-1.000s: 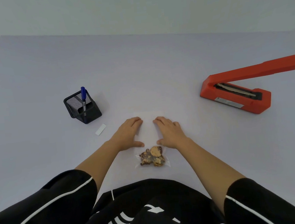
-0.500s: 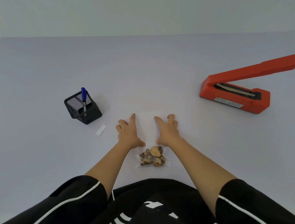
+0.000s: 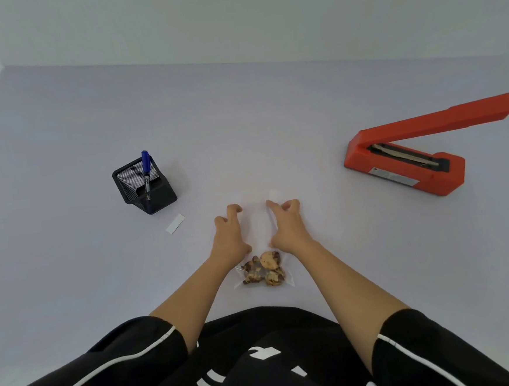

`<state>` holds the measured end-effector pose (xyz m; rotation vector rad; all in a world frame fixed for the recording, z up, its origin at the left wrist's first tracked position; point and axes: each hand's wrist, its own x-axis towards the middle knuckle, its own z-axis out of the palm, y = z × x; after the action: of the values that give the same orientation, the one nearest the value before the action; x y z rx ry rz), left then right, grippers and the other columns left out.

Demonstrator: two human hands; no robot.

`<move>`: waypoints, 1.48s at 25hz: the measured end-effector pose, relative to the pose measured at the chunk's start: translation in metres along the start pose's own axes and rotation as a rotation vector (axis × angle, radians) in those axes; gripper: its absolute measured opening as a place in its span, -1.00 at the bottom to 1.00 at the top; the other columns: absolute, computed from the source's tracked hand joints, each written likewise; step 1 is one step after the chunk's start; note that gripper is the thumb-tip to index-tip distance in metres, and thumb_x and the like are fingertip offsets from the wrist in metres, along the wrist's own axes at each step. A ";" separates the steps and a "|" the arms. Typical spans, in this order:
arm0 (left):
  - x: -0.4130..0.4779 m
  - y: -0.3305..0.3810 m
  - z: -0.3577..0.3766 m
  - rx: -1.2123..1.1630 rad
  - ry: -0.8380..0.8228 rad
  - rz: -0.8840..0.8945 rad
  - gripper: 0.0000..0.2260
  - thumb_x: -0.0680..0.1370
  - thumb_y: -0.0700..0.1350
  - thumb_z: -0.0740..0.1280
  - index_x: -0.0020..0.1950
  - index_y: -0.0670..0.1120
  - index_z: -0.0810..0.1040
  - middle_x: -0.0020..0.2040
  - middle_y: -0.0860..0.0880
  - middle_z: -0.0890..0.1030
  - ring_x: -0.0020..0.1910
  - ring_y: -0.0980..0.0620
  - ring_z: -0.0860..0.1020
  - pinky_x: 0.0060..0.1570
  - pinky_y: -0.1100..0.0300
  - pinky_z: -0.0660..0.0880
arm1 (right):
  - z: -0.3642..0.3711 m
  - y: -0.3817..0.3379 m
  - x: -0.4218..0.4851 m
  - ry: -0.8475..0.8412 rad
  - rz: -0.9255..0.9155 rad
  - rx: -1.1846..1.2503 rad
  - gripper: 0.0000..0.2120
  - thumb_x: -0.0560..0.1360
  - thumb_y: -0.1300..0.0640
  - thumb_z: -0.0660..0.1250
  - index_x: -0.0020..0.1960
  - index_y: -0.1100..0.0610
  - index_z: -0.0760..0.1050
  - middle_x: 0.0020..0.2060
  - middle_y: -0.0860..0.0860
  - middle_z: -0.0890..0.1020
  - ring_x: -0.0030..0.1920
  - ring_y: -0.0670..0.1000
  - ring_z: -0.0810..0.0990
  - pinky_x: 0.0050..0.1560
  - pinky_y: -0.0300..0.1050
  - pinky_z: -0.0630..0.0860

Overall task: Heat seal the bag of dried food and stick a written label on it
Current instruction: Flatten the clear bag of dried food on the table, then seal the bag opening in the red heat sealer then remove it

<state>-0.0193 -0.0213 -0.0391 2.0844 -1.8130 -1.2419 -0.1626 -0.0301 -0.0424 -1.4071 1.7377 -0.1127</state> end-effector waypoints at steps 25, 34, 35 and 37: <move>-0.020 0.080 0.030 -0.594 -0.231 0.128 -0.82 0.54 -0.22 0.31 0.07 -0.03 0.38 -0.21 -0.08 0.61 -0.07 -0.03 0.65 0.16 0.07 0.50 | -0.095 0.107 -0.071 0.220 -0.114 0.750 -0.75 0.44 0.23 0.40 0.07 0.03 0.48 0.06 -0.03 0.56 -0.07 -0.04 0.59 -0.15 -0.34 0.49; -0.013 0.181 0.112 -0.712 -0.212 0.064 -0.84 0.53 -0.24 0.31 0.10 -0.14 0.49 -0.15 -0.06 0.66 -0.14 0.03 0.63 -0.01 0.18 0.45 | -0.169 0.198 -0.085 0.334 -0.054 0.821 -0.75 0.43 0.22 0.41 0.06 0.05 0.47 -0.06 -0.04 0.57 -0.07 -0.04 0.59 -0.10 -0.31 0.48; -0.011 0.186 0.118 -0.735 -0.208 0.070 -0.88 0.54 -0.24 0.30 0.06 -0.17 0.53 -0.17 -0.07 0.66 -0.16 0.02 0.63 0.01 0.17 0.47 | -0.173 0.203 -0.085 0.346 -0.051 0.840 -0.73 0.44 0.22 0.41 0.09 0.05 0.45 -0.06 -0.03 0.57 -0.05 -0.02 0.60 -0.08 -0.29 0.49; -0.007 0.199 0.126 -0.755 -0.189 0.088 -0.91 0.56 -0.22 0.30 -0.01 -0.21 0.57 -0.18 -0.11 0.64 -0.18 -0.01 0.62 0.03 0.15 0.50 | -0.184 0.211 -0.085 0.376 -0.044 0.918 -0.63 0.45 0.23 0.39 0.18 0.06 0.35 -0.08 0.00 0.59 -0.02 0.03 0.62 -0.01 -0.22 0.52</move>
<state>-0.2530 -0.0191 -0.0062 1.4865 -1.1777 -1.7785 -0.4436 0.0365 0.0008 -0.7524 1.5945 -1.1067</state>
